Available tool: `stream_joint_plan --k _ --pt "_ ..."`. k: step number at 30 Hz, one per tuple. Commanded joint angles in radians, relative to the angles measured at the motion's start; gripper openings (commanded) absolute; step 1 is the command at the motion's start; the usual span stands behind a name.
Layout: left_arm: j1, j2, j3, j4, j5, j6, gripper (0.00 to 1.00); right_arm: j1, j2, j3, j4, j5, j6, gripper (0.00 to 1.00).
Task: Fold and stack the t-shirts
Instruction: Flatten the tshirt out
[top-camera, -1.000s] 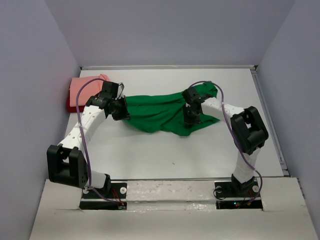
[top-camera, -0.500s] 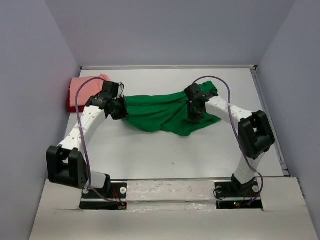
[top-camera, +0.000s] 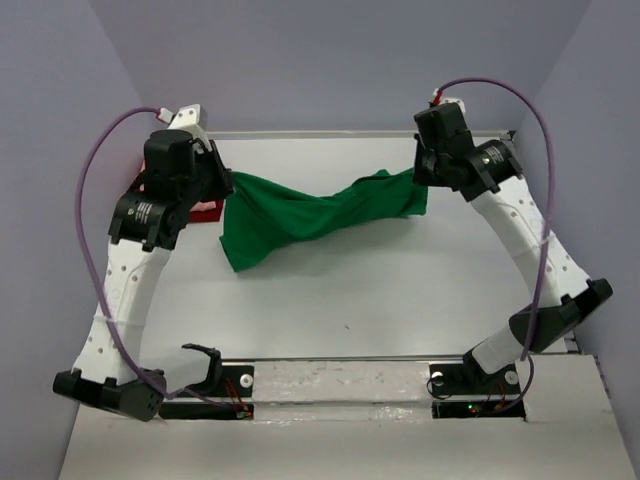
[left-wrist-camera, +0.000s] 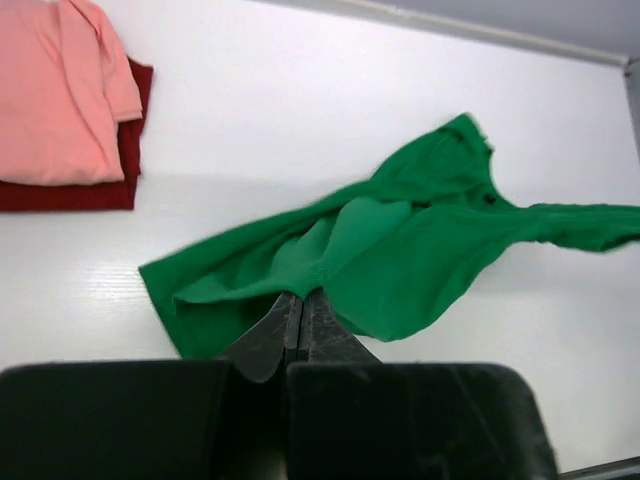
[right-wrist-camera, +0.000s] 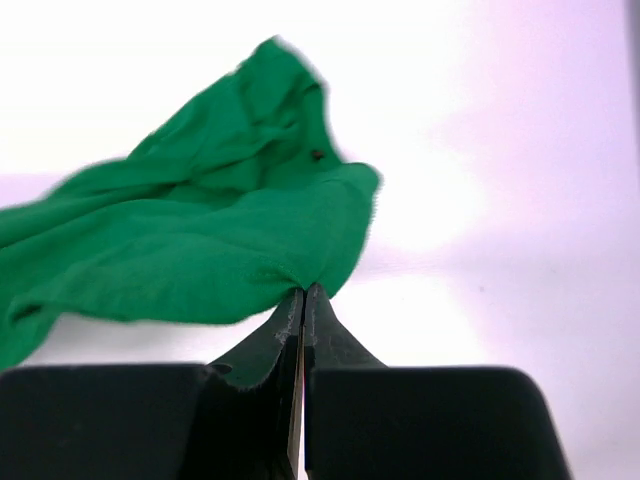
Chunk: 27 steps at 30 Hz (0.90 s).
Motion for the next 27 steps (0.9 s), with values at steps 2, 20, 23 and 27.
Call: stream_joint_plan --k 2,20,23,27 --pt "-0.007 -0.115 0.056 -0.042 -0.061 0.006 0.0 -0.005 -0.13 0.116 -0.15 0.15 -0.018 0.0" --pt "-0.013 -0.255 0.153 -0.062 -0.143 -0.097 0.0 -0.005 -0.29 0.304 -0.273 0.508 -0.059 0.0" --pt "-0.016 -0.225 0.157 -0.098 -0.181 -0.103 0.0 -0.016 -0.236 0.291 -0.253 0.534 -0.072 0.0" --pt "-0.033 -0.2 0.14 -0.112 -0.251 -0.076 0.0 -0.057 -0.207 0.191 -0.151 0.47 -0.127 0.0"
